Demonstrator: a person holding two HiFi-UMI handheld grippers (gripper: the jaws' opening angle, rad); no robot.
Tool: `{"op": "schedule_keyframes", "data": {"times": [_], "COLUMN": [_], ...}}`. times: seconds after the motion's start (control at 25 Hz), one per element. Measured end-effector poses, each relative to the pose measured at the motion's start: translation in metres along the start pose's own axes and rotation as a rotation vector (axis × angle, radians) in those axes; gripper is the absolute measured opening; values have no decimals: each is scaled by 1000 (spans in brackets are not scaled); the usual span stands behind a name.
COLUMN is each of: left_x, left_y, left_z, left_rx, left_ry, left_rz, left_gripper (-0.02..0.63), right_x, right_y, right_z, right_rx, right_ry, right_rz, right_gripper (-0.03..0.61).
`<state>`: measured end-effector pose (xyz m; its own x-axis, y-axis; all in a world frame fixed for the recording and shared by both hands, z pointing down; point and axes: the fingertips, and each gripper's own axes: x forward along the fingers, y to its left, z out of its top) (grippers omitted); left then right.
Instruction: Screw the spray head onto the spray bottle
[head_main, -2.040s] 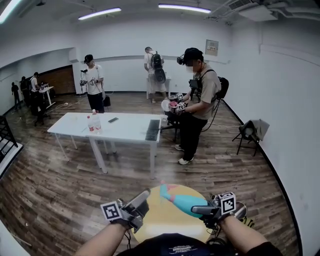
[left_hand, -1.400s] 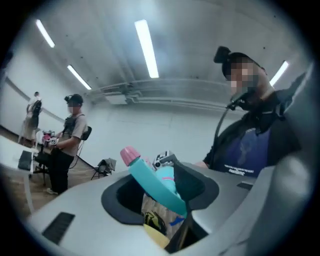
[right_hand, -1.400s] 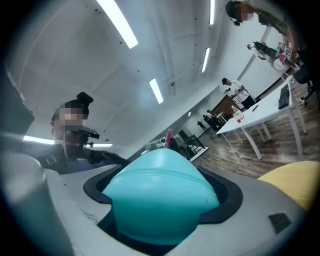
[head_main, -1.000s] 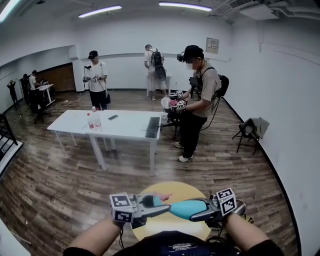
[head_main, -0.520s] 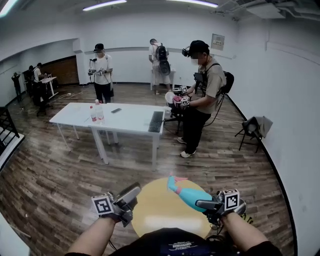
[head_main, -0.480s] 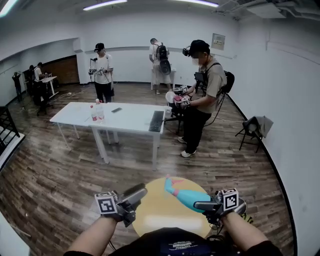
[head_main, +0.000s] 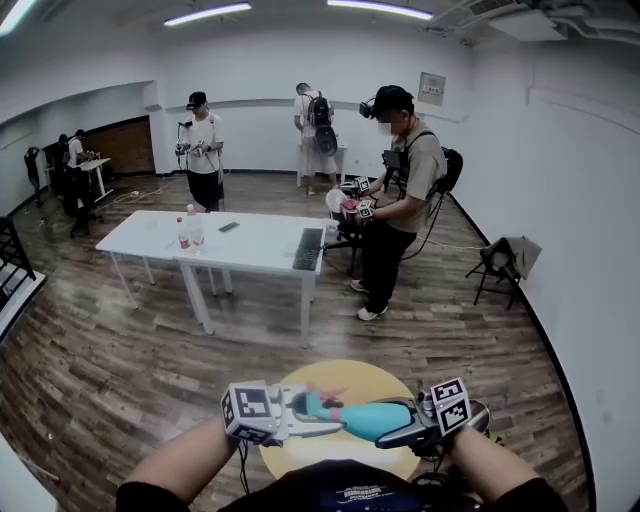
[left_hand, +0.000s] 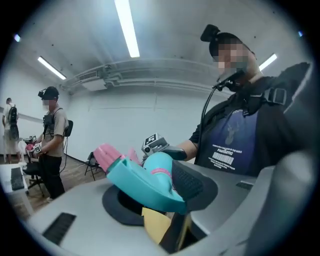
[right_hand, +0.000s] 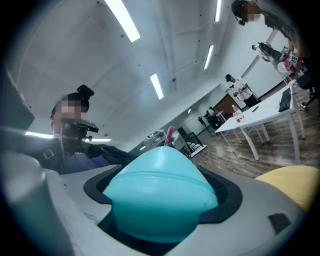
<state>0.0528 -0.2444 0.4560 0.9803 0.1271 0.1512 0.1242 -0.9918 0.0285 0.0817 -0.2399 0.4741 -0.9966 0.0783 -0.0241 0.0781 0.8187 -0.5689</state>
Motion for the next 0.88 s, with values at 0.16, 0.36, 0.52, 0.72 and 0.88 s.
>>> {"op": "schedule_keyframes", "data": {"times": [0.16,0.36,0.52,0.72,0.88], "left_x": [-2,-80,-175,-108,-31], "left_y": [9,65,92,70,37], "left_z": [5,11,-32,-13,1], "left_rx": [-180,-556,-754,-671,-373], "left_ry": [-95,-602,-908,-660,-314], "left_rz": [31,302,532,318,166], "left_gripper": [193,287,287,287,195], "right_x": [-1,-30,-65,-32,5], "right_y": [-3,-29,-51,-44,-20], "right_z": [5,26,24,12,3], "right_rx": [63,126,208,118,43], "right_ry": [-58,-291,-398,-205,-29], "right_rz": [10,-48,-122,-131,-43], "right_gripper": [480,483,483,483,483]}}
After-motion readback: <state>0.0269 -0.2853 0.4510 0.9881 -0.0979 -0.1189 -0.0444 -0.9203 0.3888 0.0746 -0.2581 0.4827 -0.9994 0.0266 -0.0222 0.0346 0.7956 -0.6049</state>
